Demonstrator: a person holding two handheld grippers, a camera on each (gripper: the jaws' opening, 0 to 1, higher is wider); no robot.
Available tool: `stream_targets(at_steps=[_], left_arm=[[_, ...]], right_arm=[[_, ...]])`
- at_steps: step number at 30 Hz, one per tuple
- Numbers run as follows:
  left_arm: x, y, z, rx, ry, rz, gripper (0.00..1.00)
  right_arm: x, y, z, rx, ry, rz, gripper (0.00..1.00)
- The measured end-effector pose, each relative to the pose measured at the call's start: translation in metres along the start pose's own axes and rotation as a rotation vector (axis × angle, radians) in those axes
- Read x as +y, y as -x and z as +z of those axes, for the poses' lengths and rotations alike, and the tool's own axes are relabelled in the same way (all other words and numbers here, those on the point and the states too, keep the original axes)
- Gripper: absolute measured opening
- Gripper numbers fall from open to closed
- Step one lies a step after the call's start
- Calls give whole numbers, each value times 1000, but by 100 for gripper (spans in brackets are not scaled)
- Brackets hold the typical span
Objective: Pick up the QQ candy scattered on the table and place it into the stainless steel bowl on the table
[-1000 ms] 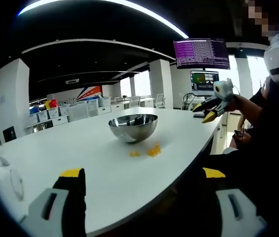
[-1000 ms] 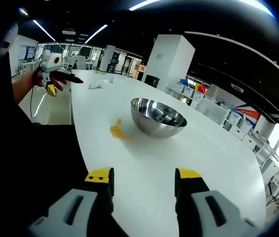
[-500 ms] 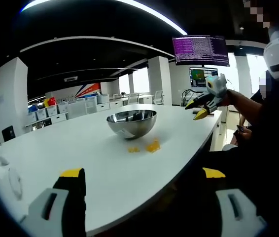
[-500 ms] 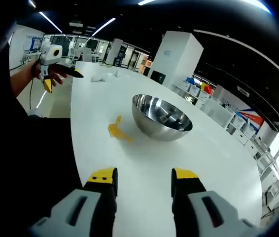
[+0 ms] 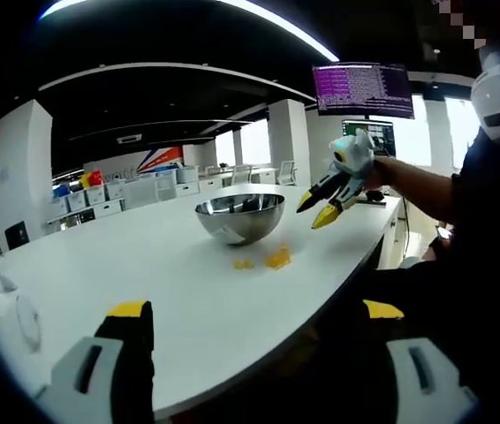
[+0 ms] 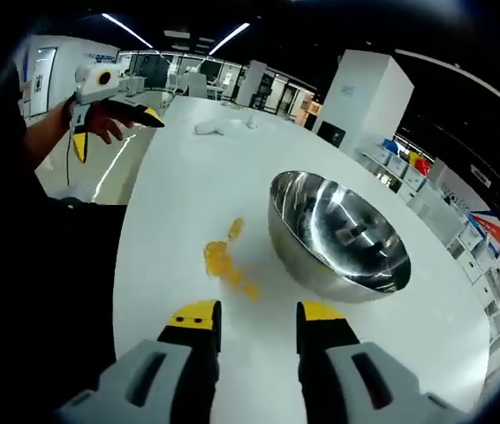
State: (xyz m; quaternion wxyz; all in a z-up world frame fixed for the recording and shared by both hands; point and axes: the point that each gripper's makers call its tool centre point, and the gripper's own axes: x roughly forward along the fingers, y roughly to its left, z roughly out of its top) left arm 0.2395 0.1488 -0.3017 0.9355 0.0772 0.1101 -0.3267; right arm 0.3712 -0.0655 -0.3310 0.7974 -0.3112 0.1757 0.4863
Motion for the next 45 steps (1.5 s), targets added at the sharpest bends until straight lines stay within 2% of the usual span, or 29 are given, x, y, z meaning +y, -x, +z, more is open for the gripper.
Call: stream_targets(at_steps=[4,6,11,18,29,38,40,45], left_arm=[[1,2,-1,-1,2,3,95],[2,4,-2,-2,3,5,95],[8,11,-1,-11,7,19,95],[15,17,-5,-17,17,39,95],[17,21,-7,-21,23,47,95],[15,20,-5,-22,20,42,95],[15,20,-5,-22,19,42,95],[13,15,-4,-18,18,32,95]], right_arm=[[4,-21,0,41,26,51,33],[10,-31,0,70,54,102,33],[10,-46,-1,111,74,133,28],[17,-55,-7,156,96,176,24],[19,-56,-13,202,102,175,10],[19,-54,-13,200,95,163,8],[19,-50,-11,181,82,156,7],[12,-28,-2,65,-22,102,7]])
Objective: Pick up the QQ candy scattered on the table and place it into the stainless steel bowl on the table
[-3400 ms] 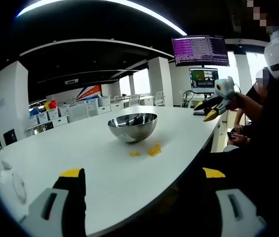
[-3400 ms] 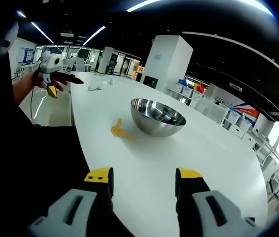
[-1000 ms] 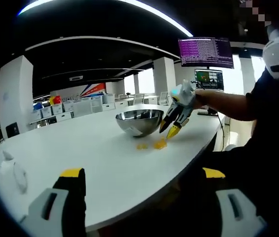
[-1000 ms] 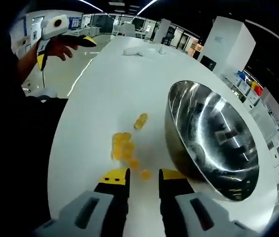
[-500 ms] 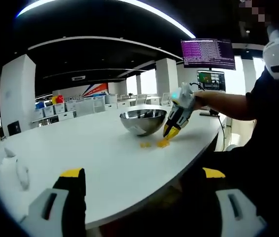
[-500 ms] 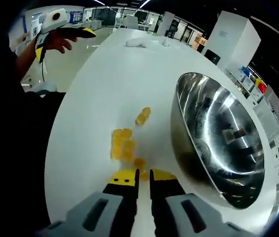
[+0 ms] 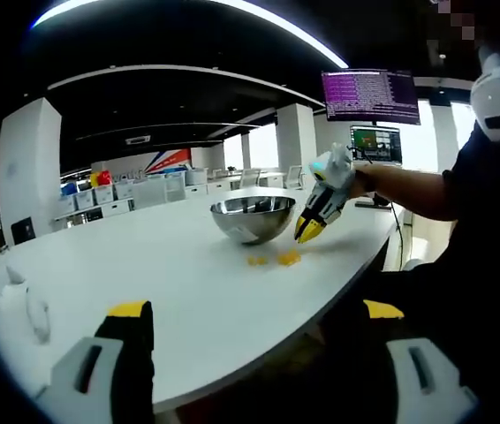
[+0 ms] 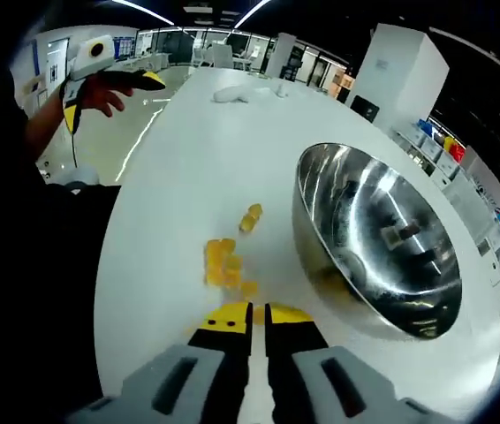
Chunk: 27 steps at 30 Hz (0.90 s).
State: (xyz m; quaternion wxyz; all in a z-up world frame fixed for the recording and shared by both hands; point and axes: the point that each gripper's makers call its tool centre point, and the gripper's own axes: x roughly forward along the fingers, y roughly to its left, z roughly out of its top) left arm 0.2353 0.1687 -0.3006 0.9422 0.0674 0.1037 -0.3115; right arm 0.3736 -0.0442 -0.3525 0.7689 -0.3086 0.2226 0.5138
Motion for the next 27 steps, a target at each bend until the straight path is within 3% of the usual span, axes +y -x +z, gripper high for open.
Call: stream_targets(at_steps=[7,10,15,21,27], left_arm=[[-4,-10,2,7,-3,-18,95],[-4,-15,6,0,-5,-19,95],[-6,-26,13,-11,3,-27,95],[-15,-38,16,3,-6,-47,93],[-21,-46,13,18,-4,-63,94]], right_arm=[[-14,55,0,-251,-212,-125,7],[-13,84,-1,-391,-270,-174,7],[-24,114,-15,-522,-341,-239,6],[-46,129,-25,-555,-365,-290,6],[-67,127,-9,-537,-301,-294,6]])
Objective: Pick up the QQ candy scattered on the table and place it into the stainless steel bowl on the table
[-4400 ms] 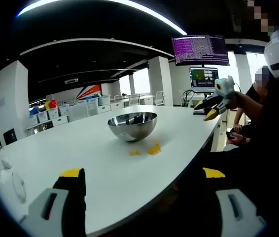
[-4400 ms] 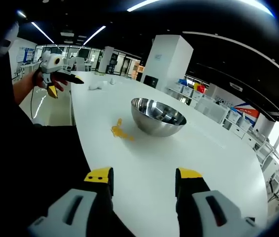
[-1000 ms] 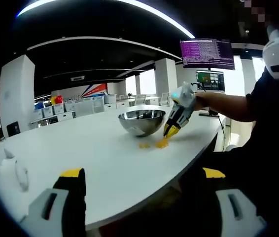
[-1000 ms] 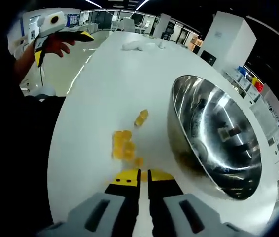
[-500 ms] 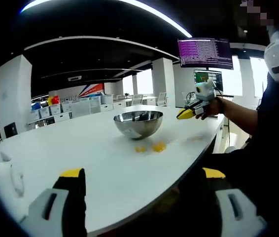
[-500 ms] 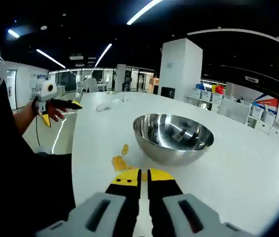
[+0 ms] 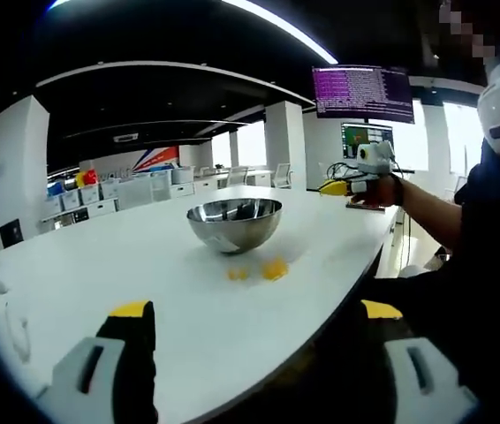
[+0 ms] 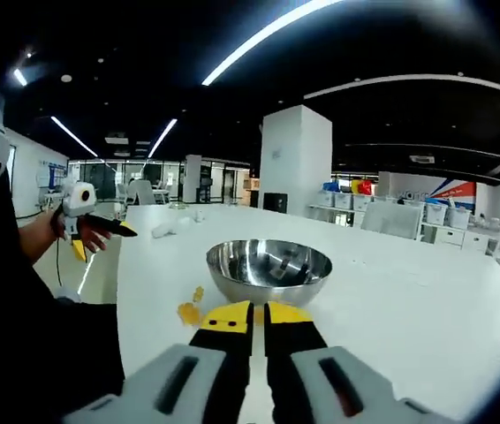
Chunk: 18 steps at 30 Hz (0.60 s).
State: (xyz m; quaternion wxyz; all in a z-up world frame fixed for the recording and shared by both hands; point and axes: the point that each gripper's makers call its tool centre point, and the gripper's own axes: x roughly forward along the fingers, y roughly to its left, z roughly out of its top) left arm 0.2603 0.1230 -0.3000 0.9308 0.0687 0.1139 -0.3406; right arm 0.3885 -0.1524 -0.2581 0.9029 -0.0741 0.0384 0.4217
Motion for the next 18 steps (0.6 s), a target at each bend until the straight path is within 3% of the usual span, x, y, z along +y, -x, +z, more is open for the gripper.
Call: stream_targets(at_steps=[8,13,18], left_arm=[[-2,-1,-1,5,9,-5,94],[-1,3,-4,6,14,-2,94],[5,10,-5,-1,22,11,94]], right_arm=[[-13,-61,25,105,121,78,6],[-18,-100,23,215,201,117,6],[-6,-138,23,304,285,194,6]])
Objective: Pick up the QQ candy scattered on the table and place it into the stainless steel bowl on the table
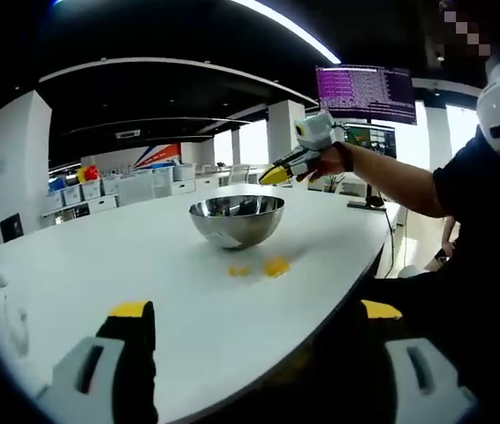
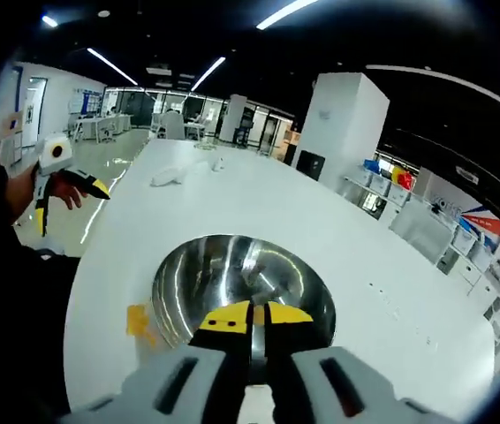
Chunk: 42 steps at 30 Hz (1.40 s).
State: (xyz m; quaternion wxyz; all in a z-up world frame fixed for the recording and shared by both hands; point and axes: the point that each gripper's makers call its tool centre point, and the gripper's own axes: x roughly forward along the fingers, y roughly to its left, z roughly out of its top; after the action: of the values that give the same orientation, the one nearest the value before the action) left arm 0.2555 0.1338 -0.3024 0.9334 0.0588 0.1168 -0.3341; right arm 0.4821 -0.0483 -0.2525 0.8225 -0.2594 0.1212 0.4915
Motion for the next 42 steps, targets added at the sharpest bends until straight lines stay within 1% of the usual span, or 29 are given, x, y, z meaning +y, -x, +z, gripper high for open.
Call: stream_targets(at_steps=[2,4,6,9,10,11,15,18,19,21,22,29,30,33,34,36,38,40,42], left_arm=[[1,1,-1,0,2,4,93],[1,4,-2,-3,3,1,93],[1,5,-3,-6,7,0,93],[5,8,-6,-4,13,9,93],[7,10,-8,-4,17,13,93],[7,11,-9,-4,20,16,93],[9,15,-10,-8,24,20,93],[12,17,-10,-14,27,26,93],[12,17,-10,-15,27,27,93],[14,17,-9,-17,26,28,93],[14,17,-8,-19,25,27,93],[13,17,-6,-24,21,23,93],[13,17,-6,-24,20,22,93],[12,17,-3,-25,15,21,93],[11,17,-2,-27,14,20,93],[10,17,-1,-29,11,18,93],[8,16,1,-35,8,8,93],[6,16,1,-37,12,-3,93],[4,15,1,-34,10,-5,93]], right_arm=[[-2,-12,1,36,23,15,7],[-1,-23,-2,88,54,42,7],[-3,-32,-3,110,53,56,7],[-4,-41,-9,180,85,83,7],[9,-35,-8,189,90,77,7],[13,-36,-8,206,103,85,7],[18,-38,-5,226,127,104,7],[18,-37,-2,226,124,103,9],[20,-37,-1,222,121,104,12],[25,-35,1,215,119,111,21],[27,-34,1,215,123,114,21],[40,-23,4,214,137,112,21],[34,-25,4,215,137,113,21],[37,-17,8,204,143,108,21],[31,-15,12,193,136,107,21],[33,-9,17,153,126,101,21],[39,0,23,106,101,108,21],[44,12,24,76,96,109,21],[48,25,25,49,81,95,21]])
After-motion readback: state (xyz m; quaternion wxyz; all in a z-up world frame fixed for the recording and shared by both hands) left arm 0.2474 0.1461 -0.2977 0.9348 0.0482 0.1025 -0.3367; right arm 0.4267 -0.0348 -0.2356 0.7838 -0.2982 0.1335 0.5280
